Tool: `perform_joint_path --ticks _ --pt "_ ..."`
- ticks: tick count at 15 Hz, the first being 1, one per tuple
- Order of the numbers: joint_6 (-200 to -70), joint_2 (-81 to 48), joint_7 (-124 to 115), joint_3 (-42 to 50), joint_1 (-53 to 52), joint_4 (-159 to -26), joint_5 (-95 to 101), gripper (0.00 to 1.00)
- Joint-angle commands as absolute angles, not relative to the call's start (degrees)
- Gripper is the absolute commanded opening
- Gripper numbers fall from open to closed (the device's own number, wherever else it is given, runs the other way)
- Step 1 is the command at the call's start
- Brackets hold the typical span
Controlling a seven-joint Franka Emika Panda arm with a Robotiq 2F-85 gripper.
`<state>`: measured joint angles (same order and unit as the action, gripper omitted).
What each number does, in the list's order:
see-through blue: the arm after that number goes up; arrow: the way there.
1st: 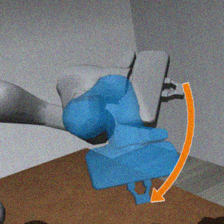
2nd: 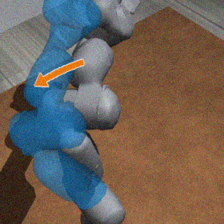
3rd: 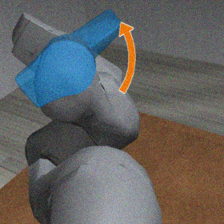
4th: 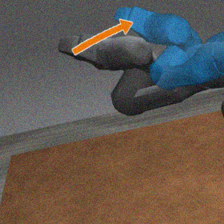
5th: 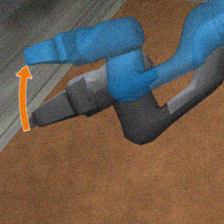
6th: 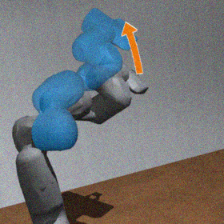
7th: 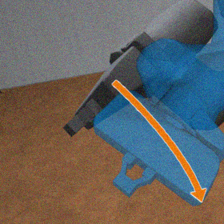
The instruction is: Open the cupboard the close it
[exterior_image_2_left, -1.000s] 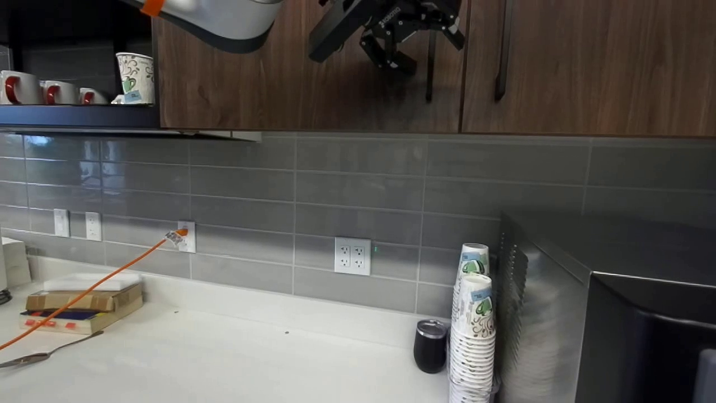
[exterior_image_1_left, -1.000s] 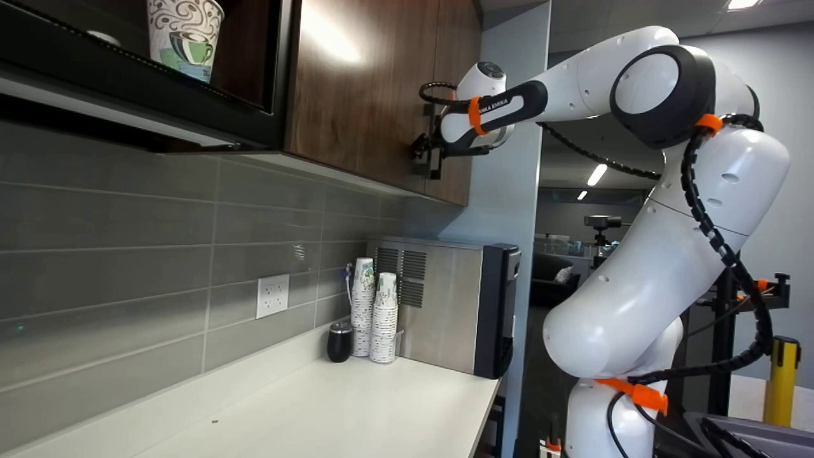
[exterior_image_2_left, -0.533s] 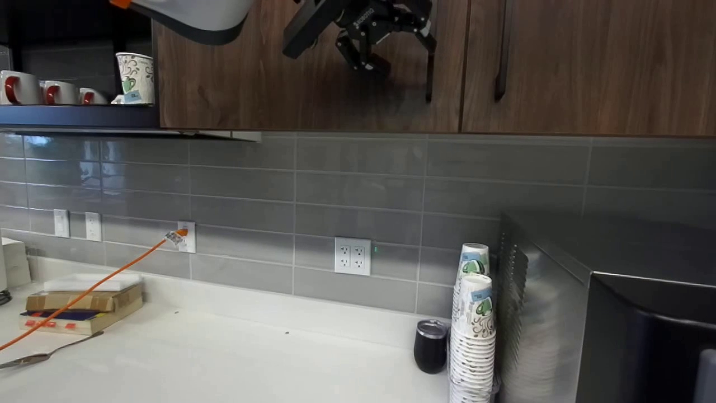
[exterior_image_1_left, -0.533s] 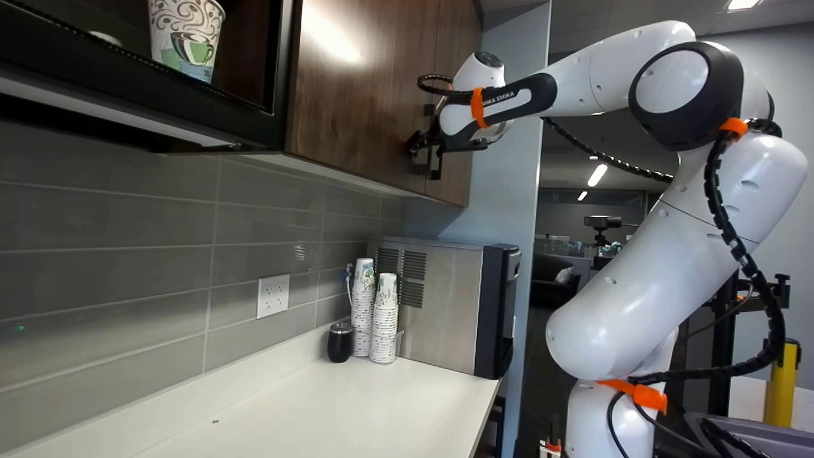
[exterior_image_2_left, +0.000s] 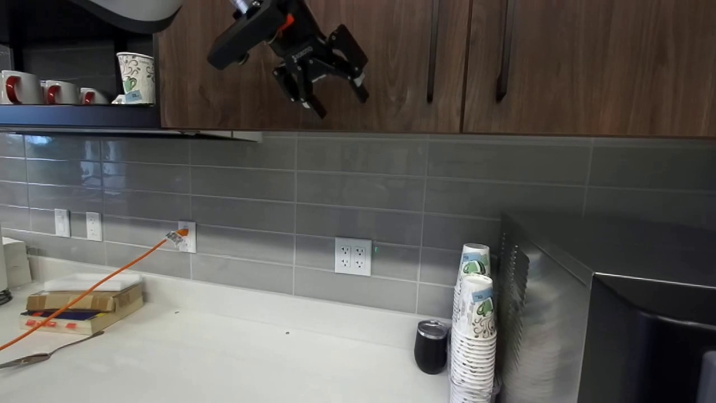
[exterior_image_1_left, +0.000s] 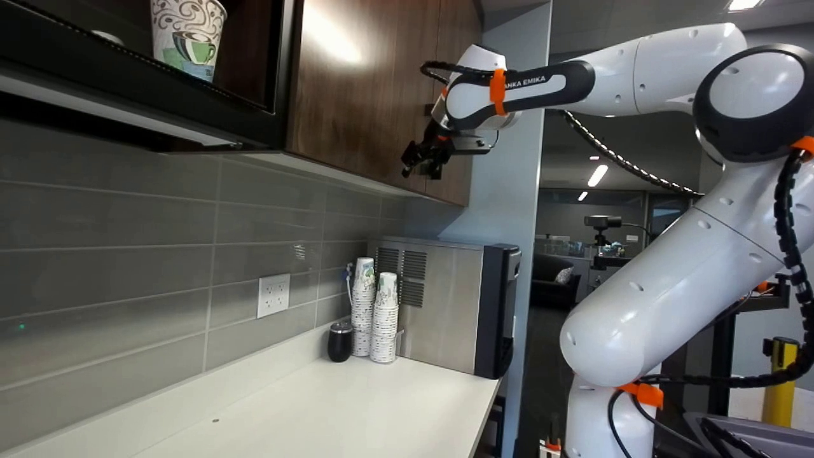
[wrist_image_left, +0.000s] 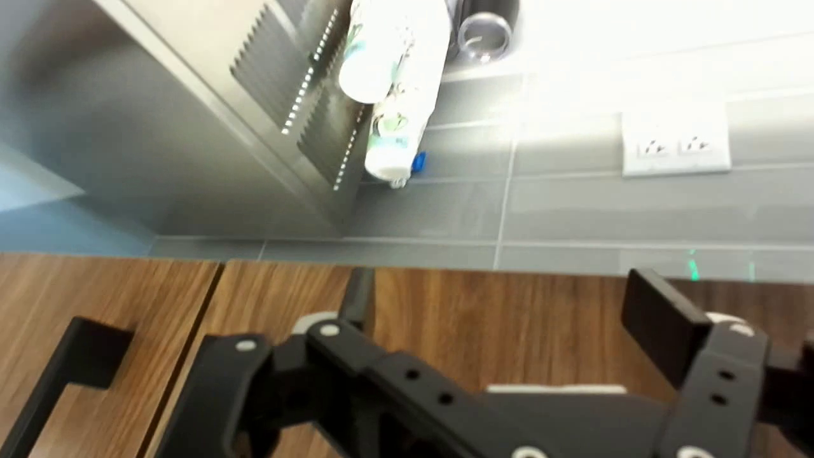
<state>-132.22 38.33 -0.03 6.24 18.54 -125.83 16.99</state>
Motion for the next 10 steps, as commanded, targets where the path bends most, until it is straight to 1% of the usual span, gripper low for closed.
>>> perform_joint_path --ticks 1,5,10 --pt "-124.1 44.3 7.1 9.7 13.4 -130.5 13.9 1.00" --pt "-115.1 47.1 13.5 11.9 10.1 -133.5 12.7 1.00" --pt "-110.3 49.2 16.3 12.0 8.8 -137.9 14.0 1.00"
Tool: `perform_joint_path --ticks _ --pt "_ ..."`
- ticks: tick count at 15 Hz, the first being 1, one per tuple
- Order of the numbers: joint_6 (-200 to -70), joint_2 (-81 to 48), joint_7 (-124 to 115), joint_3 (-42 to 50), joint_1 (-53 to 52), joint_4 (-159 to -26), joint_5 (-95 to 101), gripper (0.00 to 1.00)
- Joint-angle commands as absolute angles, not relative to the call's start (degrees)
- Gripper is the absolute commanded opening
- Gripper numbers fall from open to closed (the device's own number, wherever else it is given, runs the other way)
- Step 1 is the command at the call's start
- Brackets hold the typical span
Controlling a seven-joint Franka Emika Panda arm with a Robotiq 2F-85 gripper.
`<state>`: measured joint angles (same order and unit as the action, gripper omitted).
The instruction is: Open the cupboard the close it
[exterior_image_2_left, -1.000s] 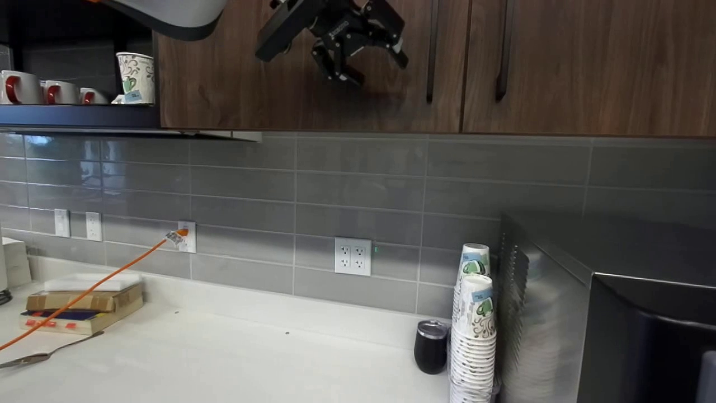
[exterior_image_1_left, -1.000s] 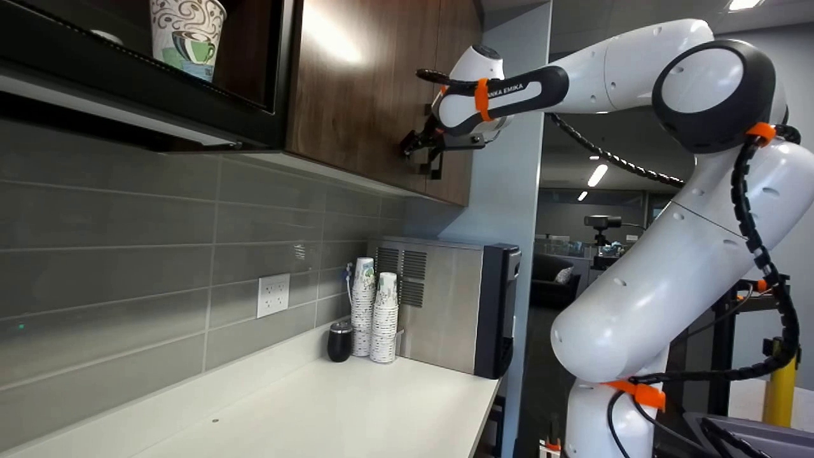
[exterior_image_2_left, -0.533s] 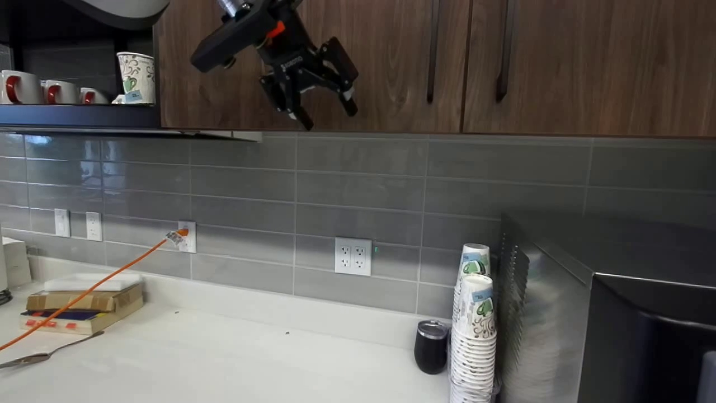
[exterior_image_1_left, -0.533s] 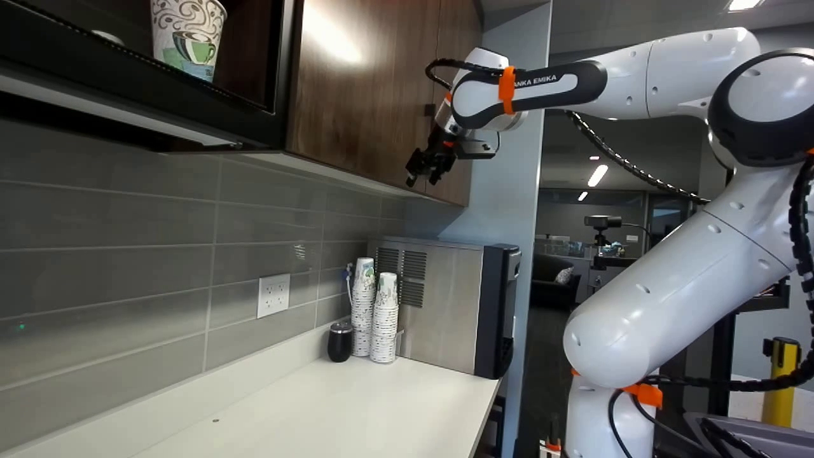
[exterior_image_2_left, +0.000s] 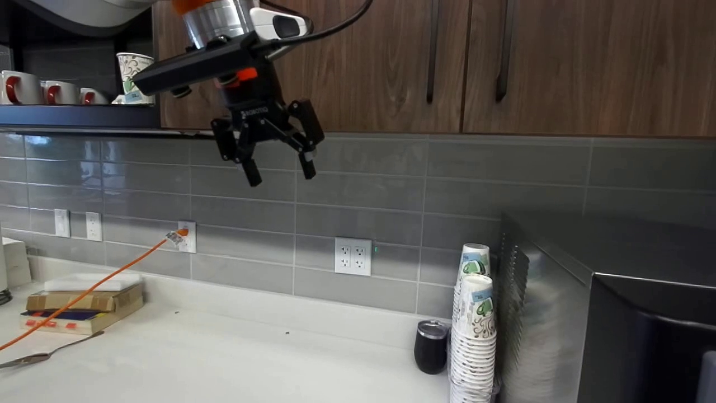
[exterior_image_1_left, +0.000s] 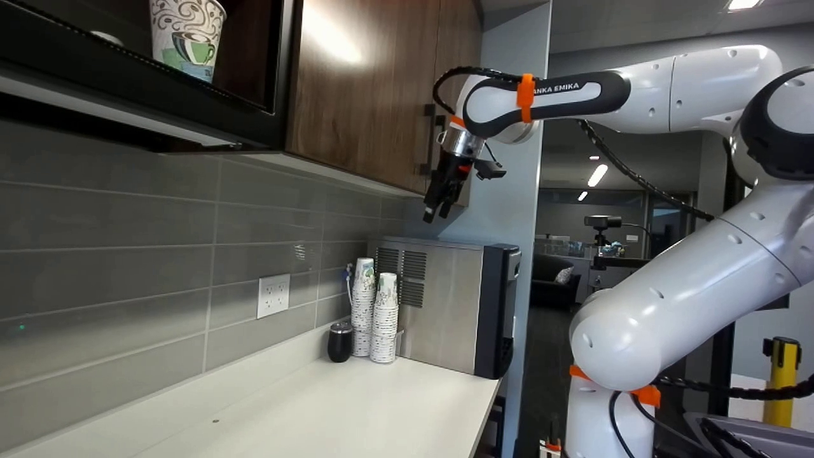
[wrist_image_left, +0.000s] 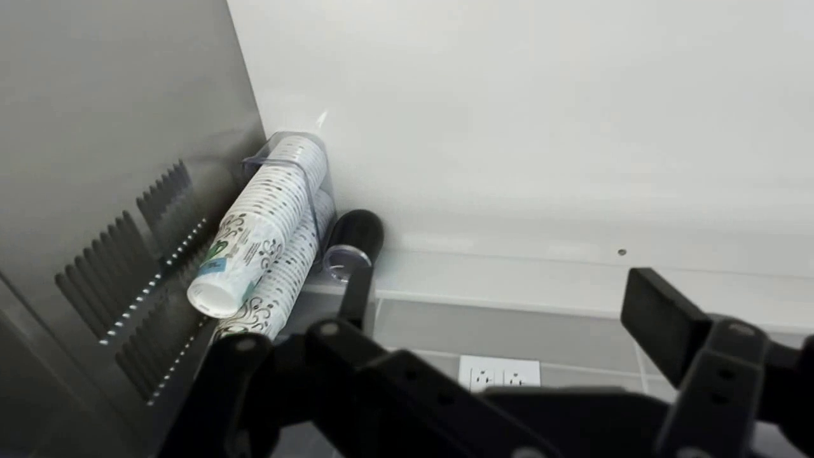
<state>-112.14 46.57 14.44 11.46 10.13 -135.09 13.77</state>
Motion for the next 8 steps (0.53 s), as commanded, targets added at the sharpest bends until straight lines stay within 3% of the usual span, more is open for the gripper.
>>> perform_joint_path --ticks 1,8 --pt "-110.1 49.6 17.0 12.2 8.3 -138.5 13.8 1.00" --pt "-110.8 47.6 15.6 11.9 8.7 -137.8 14.2 1.00"
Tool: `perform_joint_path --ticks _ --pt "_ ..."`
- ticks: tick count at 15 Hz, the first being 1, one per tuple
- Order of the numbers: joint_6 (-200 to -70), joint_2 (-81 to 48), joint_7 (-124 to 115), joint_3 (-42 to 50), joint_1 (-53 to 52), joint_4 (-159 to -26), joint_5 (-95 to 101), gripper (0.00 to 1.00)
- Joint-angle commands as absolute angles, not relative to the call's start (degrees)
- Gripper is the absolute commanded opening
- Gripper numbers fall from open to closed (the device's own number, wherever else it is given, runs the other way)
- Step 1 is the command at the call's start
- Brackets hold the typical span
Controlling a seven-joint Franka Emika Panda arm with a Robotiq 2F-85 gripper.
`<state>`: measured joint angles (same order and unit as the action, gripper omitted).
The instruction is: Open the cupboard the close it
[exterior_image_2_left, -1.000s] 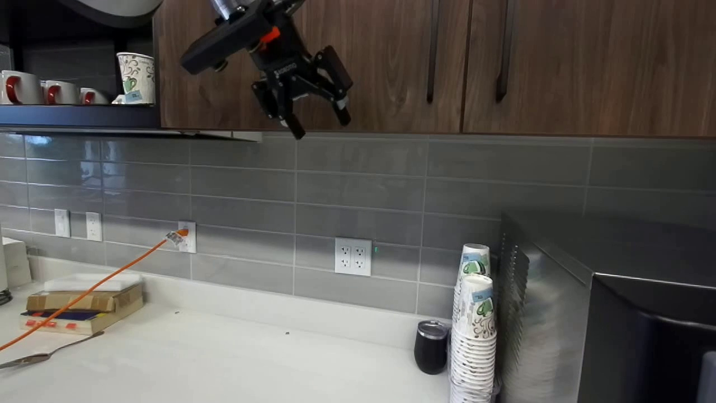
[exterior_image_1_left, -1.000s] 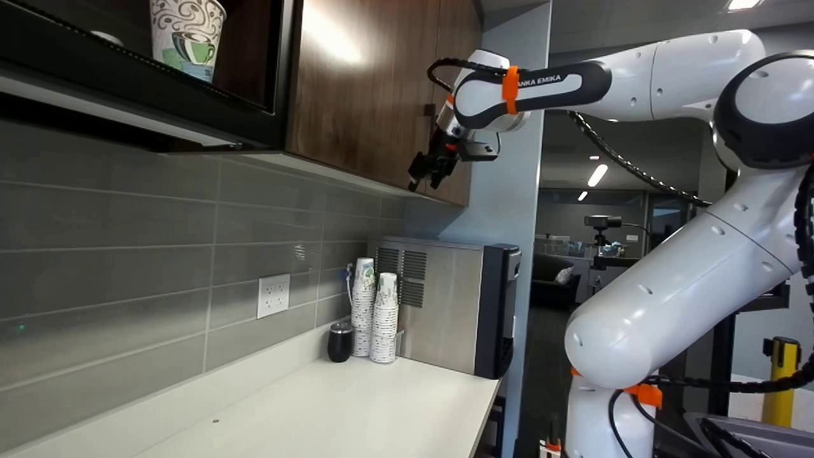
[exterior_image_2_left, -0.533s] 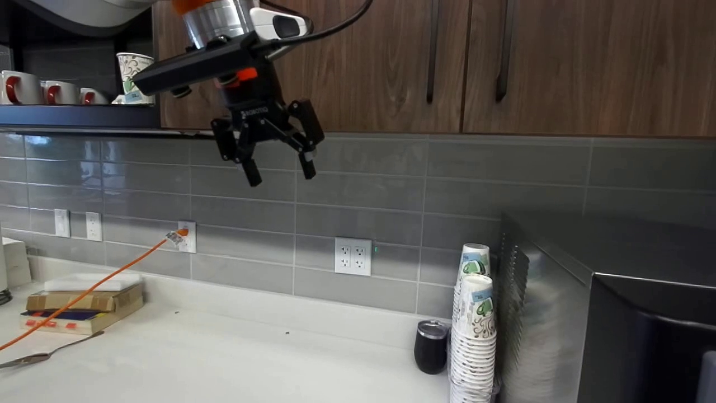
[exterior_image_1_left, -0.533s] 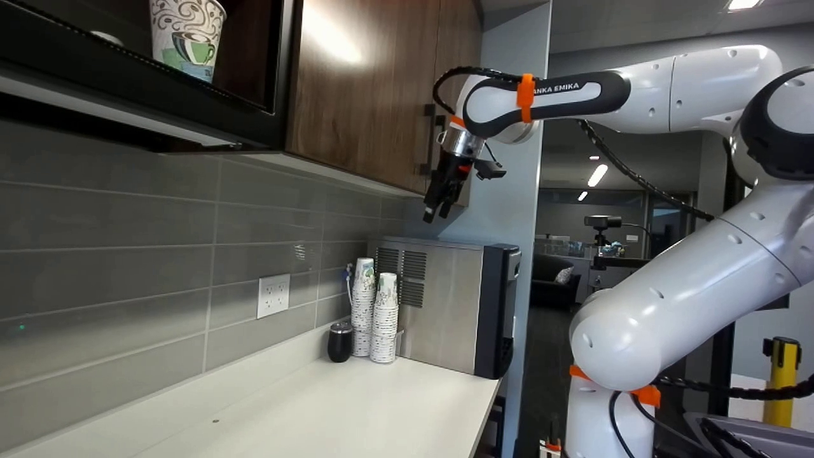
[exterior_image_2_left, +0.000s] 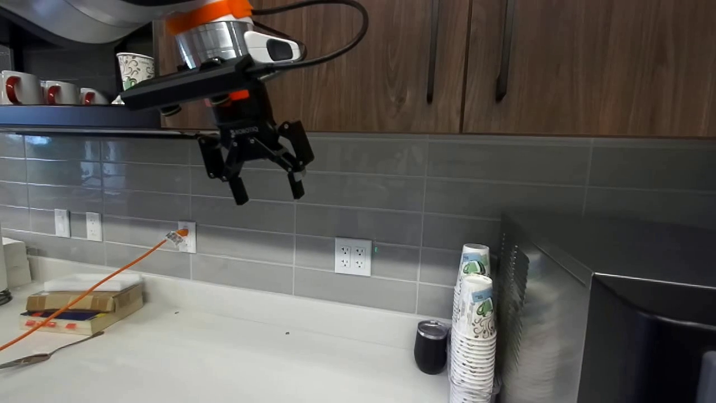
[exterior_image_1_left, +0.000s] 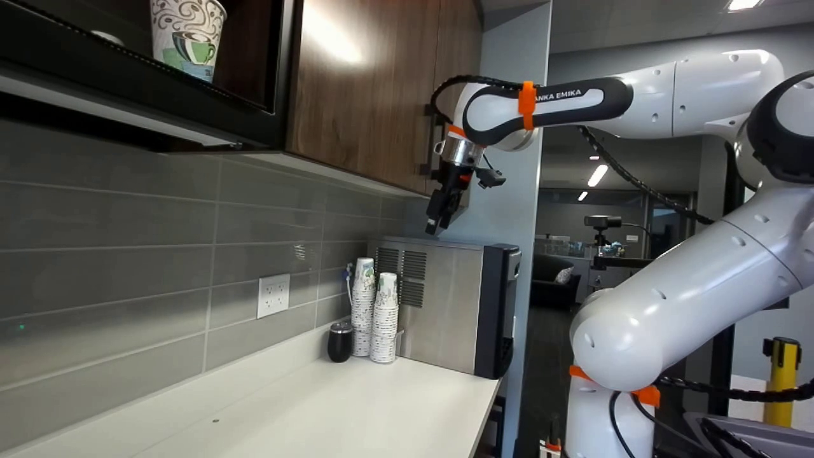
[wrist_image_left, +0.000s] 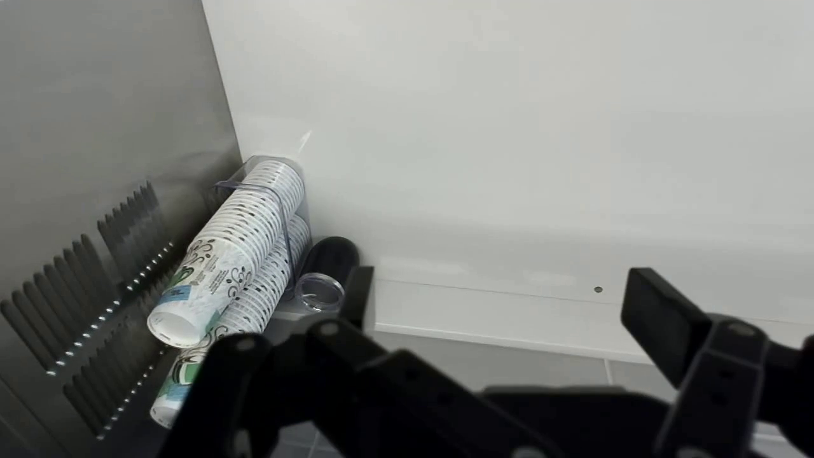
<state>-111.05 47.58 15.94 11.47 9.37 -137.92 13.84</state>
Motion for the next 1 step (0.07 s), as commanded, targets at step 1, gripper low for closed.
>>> perform_joint_path --ticks 1 --pt "-110.8 47.6 15.6 11.9 8.7 -137.8 14.2 1.00"
